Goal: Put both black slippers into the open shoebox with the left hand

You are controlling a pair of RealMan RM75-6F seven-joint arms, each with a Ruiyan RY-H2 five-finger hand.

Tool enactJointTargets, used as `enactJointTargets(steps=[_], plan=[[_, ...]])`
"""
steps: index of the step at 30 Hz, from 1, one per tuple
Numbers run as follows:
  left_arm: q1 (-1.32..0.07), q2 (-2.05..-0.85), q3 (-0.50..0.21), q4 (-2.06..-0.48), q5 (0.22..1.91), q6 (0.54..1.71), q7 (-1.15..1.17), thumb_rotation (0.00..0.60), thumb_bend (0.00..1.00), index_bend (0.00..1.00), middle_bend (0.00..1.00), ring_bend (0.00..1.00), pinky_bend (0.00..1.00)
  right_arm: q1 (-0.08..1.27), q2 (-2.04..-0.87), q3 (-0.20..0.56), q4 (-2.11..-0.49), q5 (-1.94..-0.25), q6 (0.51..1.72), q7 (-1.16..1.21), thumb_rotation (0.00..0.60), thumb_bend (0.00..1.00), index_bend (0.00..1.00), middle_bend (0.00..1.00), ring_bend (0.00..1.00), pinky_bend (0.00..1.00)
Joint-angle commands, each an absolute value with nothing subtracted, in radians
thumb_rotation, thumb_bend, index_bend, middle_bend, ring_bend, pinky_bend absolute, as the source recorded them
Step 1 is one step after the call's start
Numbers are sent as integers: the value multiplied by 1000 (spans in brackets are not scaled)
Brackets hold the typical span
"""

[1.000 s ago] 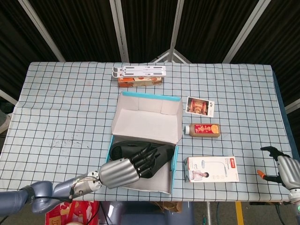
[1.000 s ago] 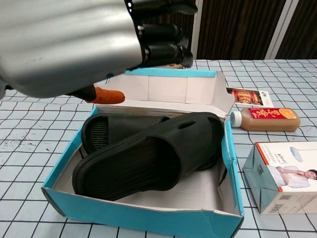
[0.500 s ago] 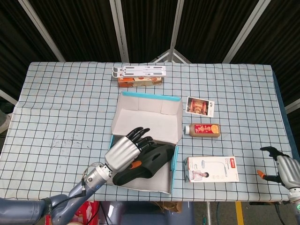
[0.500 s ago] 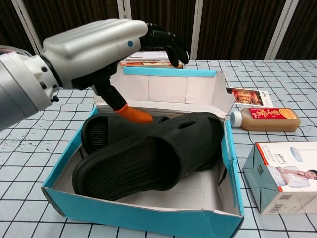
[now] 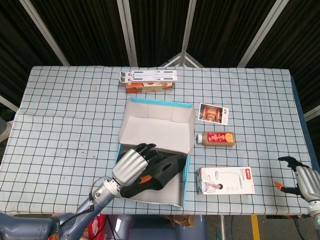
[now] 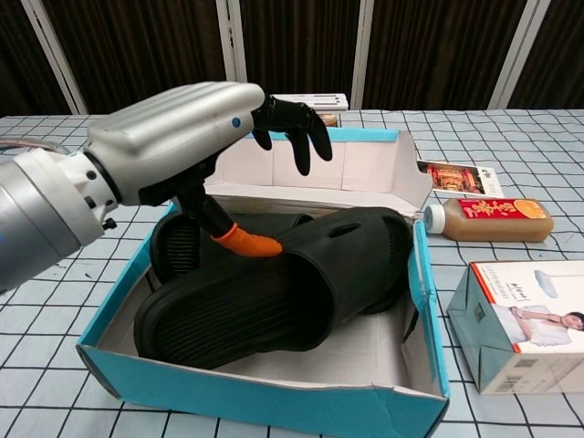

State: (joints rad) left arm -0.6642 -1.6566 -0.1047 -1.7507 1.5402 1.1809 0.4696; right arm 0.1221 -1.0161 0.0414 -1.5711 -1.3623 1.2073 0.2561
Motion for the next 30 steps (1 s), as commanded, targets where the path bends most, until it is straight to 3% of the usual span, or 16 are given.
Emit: enactJointTargets(steps=[1, 6, 11, 17, 30], plan=[[-661, -1672, -106, -1741, 1495, 1160, 478, 600, 99, 307, 357, 198, 302, 122, -1016, 42, -1572, -1362, 1208, 256, 600, 233, 283, 252, 321, 340], [-677, -1676, -105, -1738, 1460, 1111, 473, 600, 113, 326, 370, 227, 331, 121, -1015, 42, -1571, -1360, 1208, 258, 600, 233, 283, 252, 330, 344], [-685, -1679, -90, -1726, 1466, 1090, 465, 600, 260, 426, 449, 291, 416, 121, -1014, 42, -1567, -1361, 1205, 269, 600, 234, 283, 252, 337, 351], [-683, -1671, -79, -1725, 1457, 1084, 489, 600, 286, 477, 500, 316, 441, 120, -1014, 41, -1566, -1366, 1209, 272, 600, 233, 283, 252, 339, 356], [-673, -1685, -76, -1698, 1416, 1076, 469, 600, 292, 445, 496, 313, 453, 120, -1015, 41, -1567, -1365, 1210, 268, 600, 233, 283, 252, 342, 365]])
